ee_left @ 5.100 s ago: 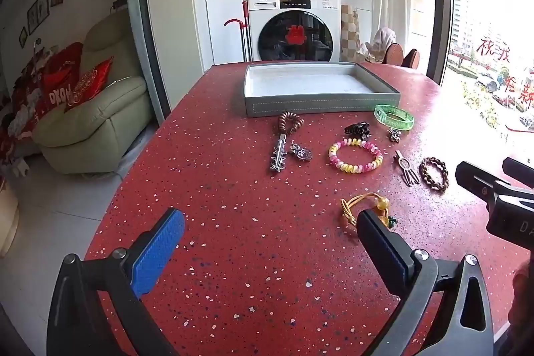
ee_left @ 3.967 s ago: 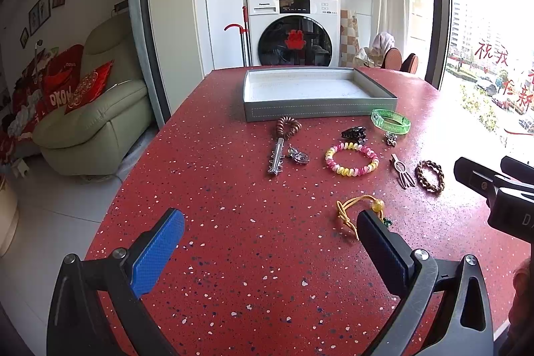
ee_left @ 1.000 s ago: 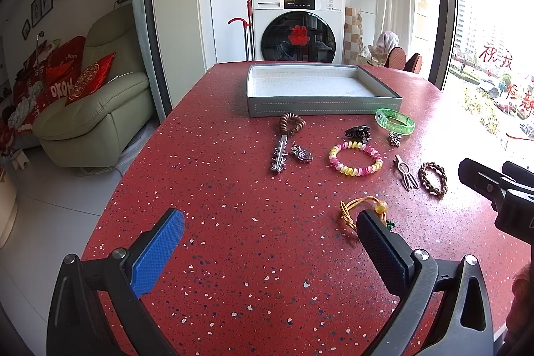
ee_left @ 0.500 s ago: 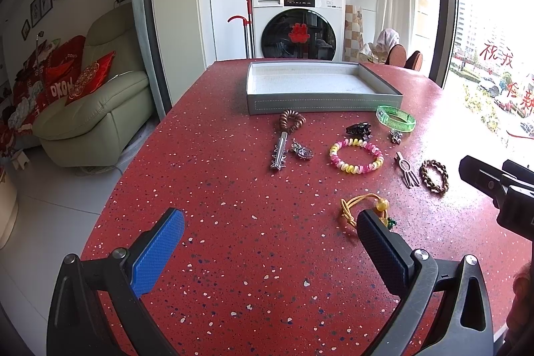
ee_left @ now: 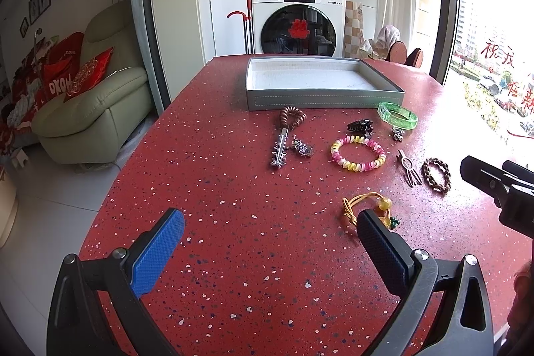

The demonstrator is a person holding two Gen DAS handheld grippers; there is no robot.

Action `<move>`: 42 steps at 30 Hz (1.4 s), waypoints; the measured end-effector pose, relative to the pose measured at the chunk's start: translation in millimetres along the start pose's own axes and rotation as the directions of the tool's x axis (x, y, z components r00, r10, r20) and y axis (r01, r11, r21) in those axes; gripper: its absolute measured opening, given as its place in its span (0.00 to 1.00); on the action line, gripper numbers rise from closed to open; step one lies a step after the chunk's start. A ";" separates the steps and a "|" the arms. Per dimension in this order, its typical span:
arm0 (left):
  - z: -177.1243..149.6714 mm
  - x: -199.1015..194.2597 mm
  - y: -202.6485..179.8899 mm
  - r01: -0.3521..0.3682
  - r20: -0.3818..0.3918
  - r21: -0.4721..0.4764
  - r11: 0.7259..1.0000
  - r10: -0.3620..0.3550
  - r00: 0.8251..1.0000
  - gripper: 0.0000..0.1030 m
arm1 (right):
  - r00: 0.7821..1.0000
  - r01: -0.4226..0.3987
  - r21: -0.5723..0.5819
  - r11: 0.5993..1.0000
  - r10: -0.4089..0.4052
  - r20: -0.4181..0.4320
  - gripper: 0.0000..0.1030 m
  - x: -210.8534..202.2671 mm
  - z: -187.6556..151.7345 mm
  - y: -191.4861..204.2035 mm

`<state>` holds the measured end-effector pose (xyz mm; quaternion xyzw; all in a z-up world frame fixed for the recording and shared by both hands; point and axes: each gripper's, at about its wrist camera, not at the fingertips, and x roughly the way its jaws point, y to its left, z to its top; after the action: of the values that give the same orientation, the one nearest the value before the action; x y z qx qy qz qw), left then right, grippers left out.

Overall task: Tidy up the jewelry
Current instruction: 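Grasp the silver hair clip with the left tool while the right tool grasps the braided tan bracelet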

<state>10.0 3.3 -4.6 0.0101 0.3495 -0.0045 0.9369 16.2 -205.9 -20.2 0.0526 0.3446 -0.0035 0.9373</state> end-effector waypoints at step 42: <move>76.1 115.5 6.0 0.201 -0.245 0.057 0.978 -0.182 0.952 0.33 | 0.960 0.002 -0.051 0.999 -0.016 -0.280 0.07 71.9 27.3 -13.9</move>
<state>147.2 7.4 -22.6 0.0148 0.4583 -0.1084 0.8821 88.0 -220.3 -47.3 0.0273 0.4742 0.0085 0.8799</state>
